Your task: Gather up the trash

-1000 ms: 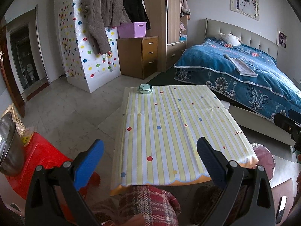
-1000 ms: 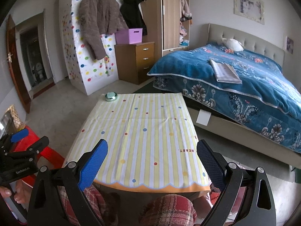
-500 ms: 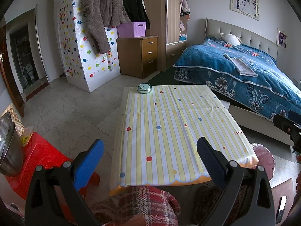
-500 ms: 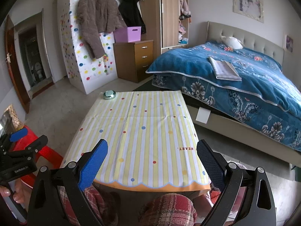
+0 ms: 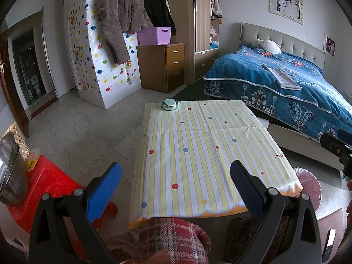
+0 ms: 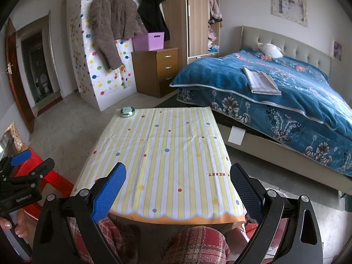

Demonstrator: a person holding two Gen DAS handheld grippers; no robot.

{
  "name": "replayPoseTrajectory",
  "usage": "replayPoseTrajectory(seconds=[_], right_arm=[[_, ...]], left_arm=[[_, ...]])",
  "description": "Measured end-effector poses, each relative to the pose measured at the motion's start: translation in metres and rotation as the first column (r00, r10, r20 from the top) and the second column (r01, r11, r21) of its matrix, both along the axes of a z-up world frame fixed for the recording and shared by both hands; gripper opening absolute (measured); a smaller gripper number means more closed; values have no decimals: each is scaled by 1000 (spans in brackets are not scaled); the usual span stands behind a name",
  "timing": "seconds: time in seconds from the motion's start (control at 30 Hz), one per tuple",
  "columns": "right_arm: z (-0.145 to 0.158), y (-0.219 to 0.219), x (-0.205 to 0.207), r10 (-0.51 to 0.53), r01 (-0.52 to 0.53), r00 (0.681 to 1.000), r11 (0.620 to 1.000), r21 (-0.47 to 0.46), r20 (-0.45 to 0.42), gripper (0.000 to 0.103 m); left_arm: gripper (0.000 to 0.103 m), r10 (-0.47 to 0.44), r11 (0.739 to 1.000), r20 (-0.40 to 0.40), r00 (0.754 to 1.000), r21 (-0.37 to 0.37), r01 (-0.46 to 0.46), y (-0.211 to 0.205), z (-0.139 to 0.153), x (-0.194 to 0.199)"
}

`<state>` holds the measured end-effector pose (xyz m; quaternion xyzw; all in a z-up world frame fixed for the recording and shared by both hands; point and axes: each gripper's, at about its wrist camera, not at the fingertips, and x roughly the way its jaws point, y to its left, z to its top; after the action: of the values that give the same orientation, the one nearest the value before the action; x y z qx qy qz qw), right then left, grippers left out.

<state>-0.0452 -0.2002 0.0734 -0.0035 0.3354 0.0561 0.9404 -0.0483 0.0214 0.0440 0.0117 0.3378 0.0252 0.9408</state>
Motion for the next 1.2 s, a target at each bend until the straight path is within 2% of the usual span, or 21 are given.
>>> replayPoseTrajectory(seconds=[1.2], right_arm=[[-3,-4,1,-8,8,1000,1000,2,-6,94]], left_arm=[[96,0,1000,0,1000,3,0,0,0,0]])
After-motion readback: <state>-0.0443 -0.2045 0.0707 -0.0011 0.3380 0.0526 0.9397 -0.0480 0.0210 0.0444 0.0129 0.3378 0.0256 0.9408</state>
